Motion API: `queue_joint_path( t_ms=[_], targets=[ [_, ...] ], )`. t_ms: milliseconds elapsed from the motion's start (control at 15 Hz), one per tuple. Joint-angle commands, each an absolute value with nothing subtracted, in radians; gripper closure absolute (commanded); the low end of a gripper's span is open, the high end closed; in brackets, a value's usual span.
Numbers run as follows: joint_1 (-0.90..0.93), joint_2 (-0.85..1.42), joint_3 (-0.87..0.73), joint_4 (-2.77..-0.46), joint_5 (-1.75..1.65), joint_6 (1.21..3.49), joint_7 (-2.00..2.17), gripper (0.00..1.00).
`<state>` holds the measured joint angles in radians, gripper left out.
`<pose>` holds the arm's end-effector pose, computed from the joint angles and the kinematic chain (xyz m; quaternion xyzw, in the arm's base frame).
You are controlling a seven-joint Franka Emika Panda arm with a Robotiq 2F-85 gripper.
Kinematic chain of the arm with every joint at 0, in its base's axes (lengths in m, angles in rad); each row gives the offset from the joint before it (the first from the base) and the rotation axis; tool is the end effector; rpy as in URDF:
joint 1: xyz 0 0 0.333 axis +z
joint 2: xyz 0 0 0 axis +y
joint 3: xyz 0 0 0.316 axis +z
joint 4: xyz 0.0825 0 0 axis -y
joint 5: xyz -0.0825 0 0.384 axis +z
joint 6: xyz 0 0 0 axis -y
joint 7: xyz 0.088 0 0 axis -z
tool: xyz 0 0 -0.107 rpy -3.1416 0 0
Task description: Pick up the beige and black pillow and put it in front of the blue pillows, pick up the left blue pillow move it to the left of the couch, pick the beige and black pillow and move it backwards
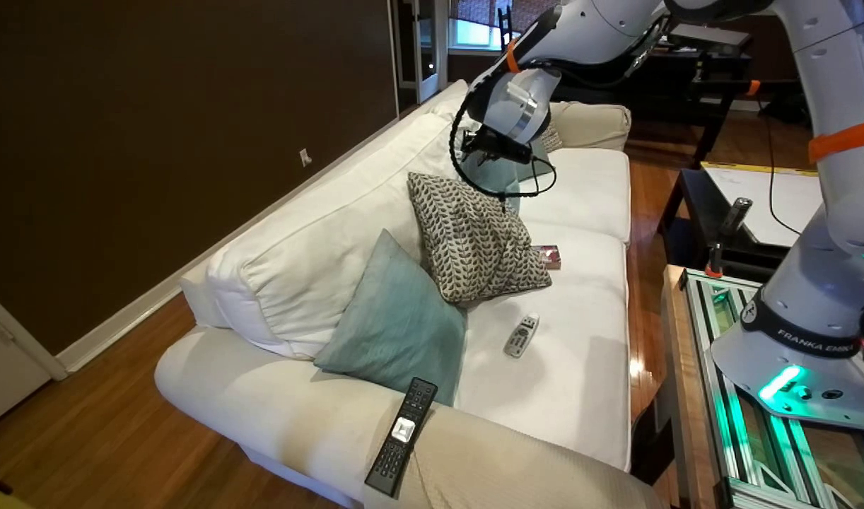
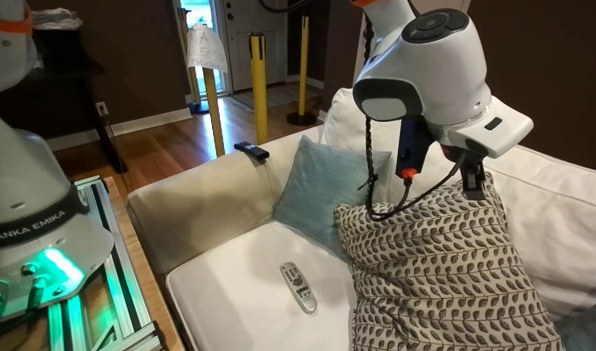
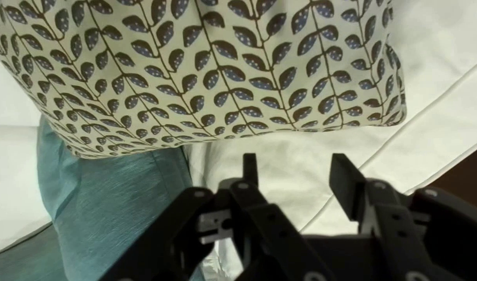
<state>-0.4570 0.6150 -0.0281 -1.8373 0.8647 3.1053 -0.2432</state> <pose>0.5639 -0.3672 0.2505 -0.8092 0.4883 -0.3256 0.0284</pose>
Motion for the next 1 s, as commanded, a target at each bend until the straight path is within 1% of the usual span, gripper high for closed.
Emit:
queue_joint_path(
  t_ms=[0, 133, 200, 267, 333, 400, 600, 933],
  targets=[
    [-0.442, 0.618, -0.074, -1.801, 0.821, 2.959, -0.206, 0.16],
    [-0.458, 0.615, -0.085, -1.777, 0.788, 2.814, -0.209, 0.01],
    [-0.462, 0.610, -0.094, -1.767, 0.775, 2.747, -0.201, 0.00],
    [-0.455, 0.613, -0.077, -1.786, 0.811, 2.842, -0.231, 0.11],
    [-0.459, 0.613, -0.085, -1.777, 0.800, 2.797, -0.227, 0.02],
    [-0.472, 0.610, -0.078, -1.772, 0.778, 2.782, -0.212, 0.00],
    [-0.473, 0.610, -0.078, -1.770, 0.776, 2.779, -0.211, 0.00],
    [-0.503, 0.709, -0.122, -1.625, 0.768, 2.657, -0.052, 0.00]
  ],
)
